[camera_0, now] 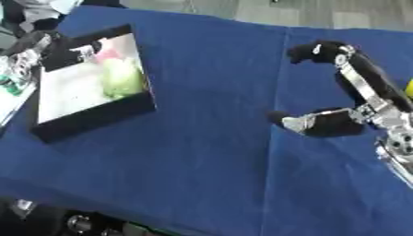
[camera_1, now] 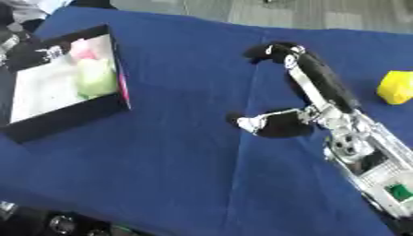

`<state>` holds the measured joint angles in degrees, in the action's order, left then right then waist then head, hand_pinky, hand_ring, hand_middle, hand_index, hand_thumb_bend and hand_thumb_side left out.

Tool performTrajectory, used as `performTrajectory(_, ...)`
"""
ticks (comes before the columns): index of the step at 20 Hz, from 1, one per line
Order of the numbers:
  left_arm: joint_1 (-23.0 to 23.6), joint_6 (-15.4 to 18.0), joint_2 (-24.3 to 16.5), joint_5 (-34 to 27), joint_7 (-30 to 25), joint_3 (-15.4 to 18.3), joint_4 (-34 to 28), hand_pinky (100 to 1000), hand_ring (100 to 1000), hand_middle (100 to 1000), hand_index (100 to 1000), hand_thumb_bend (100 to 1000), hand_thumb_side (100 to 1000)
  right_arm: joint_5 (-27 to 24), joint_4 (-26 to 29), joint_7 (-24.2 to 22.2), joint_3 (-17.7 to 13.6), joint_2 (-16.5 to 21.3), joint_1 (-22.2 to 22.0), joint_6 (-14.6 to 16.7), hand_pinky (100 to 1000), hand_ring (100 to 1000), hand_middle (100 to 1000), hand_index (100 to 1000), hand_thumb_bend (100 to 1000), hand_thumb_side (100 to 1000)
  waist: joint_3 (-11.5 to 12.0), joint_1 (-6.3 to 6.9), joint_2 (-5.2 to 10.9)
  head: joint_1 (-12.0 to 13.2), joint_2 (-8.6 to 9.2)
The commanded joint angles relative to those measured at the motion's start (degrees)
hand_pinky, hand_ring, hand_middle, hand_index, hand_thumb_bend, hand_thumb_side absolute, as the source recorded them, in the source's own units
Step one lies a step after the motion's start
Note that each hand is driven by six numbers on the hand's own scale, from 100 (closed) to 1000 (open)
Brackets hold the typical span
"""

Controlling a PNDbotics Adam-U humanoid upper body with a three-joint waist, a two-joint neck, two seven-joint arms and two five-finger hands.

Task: Pick up the objects with one hand, pass them to the other hand, and then place them into the box on the other side of the table.

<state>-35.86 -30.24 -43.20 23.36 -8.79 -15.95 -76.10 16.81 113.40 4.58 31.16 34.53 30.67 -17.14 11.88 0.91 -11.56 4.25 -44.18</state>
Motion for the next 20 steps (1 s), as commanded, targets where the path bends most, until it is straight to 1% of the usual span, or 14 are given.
performTrajectory(1, -1.01, -0.1, -1.34, 0.66, 0.27, 1.73, -1.54, 955, 855, 817, 886, 305, 794, -0.39, 1.19, 0.38, -0.99, 1.35, 0.41, 0.35, 848, 825, 681, 797, 625, 189, 0.07, -0.28, 0.47, -0.82, 0.07)
performTrajectory(2, -1.0, -0.28, -1.34, 0.39, 1.19, 2.03, -2.29, 938, 828, 790, 879, 133, 740, -0.48, 1.19, 0.53, -1.18, 1.46, 0.38, 0.41, 847, 825, 680, 797, 626, 187, 0.09, -0.28, 0.49, -1.25, 0.07)
performTrajectory(3, -0.97, -0.48, -1.34, -0.08, 2.48, 2.37, -3.21, 926, 814, 782, 875, 100, 717, -0.62, 1.19, 0.76, -1.47, 1.61, 0.35, 0.48, 847, 825, 680, 797, 625, 186, 0.1, -0.29, 0.5, -1.7, 0.07)
performTrajectory(4, -0.93, -0.81, -1.24, -0.96, 4.31, 3.0, -4.43, 915, 797, 775, 860, 100, 736, -0.85, 1.19, 1.19, -2.02, 1.88, 0.27, 0.53, 846, 825, 678, 797, 576, 207, 0.1, -0.32, 0.53, -2.27, 0.07)
performTrajectory(5, -0.77, -1.26, -1.13, -2.29, 6.28, 3.57, -5.73, 915, 793, 772, 849, 100, 691, -0.95, 1.19, 1.69, -2.67, 2.33, 0.24, 0.6, 845, 825, 679, 797, 628, 183, 0.07, -0.36, 0.57, -2.81, 0.07)
performTrajectory(7, -0.32, -1.98, -1.06, -5.81, 9.76, 4.33, -8.58, 912, 781, 770, 835, 100, 709, -1.85, 1.19, 2.74, -4.09, 3.14, -0.01, 0.69, 842, 825, 674, 797, 628, 183, -0.01, -0.41, 0.59, -3.93, 0.07)
performTrajectory(11, 1.12, -2.43, -1.05, -13.05, 15.42, 5.36, -14.5, 912, 769, 758, 820, 100, 710, -6.19, 1.19, 4.78, -7.61, 5.58, -0.69, 0.97, 838, 826, 669, 795, 626, 181, -0.22, -0.39, 0.56, -6.66, 0.07)
performTrajectory(15, 3.26, -1.25, -0.43, -18.97, 21.13, 6.63, -19.72, 913, 757, 747, 811, 100, 737, -11.26, 1.19, 4.41, -12.17, 9.58, -2.04, -0.08, 840, 829, 671, 794, 625, 188, -0.58, -0.35, 0.45, -8.54, 0.07)
performTrajectory(16, 3.66, -0.8, -0.27, -20.08, 22.35, 6.8, -20.71, 914, 756, 746, 811, 100, 740, -12.03, 1.19, 3.83, -13.16, 10.9, -2.49, -0.44, 846, 835, 680, 796, 466, 226, -0.64, -0.36, 0.41, -8.88, 0.07)
performTrajectory(17, 4.04, -0.27, -0.12, -21.07, 23.5, 6.93, -21.66, 915, 755, 746, 810, 100, 742, -12.62, 1.19, 2.89, -14.15, 12.29, -3.0, -0.78, 846, 836, 683, 797, 628, 199, -0.67, -0.36, 0.35, -9.2, 0.07)
performTrajectory(20, 4.96, 1.26, 0.28, -23.39, 25.96, 7.12, -24.13, 917, 753, 742, 803, 100, 750, -13.95, 1.19, -0.91, -17.03, 16.19, -4.74, -2.43, 856, 844, 702, 799, 628, 213, -0.7, -0.4, 0.14, -9.91, 0.07)
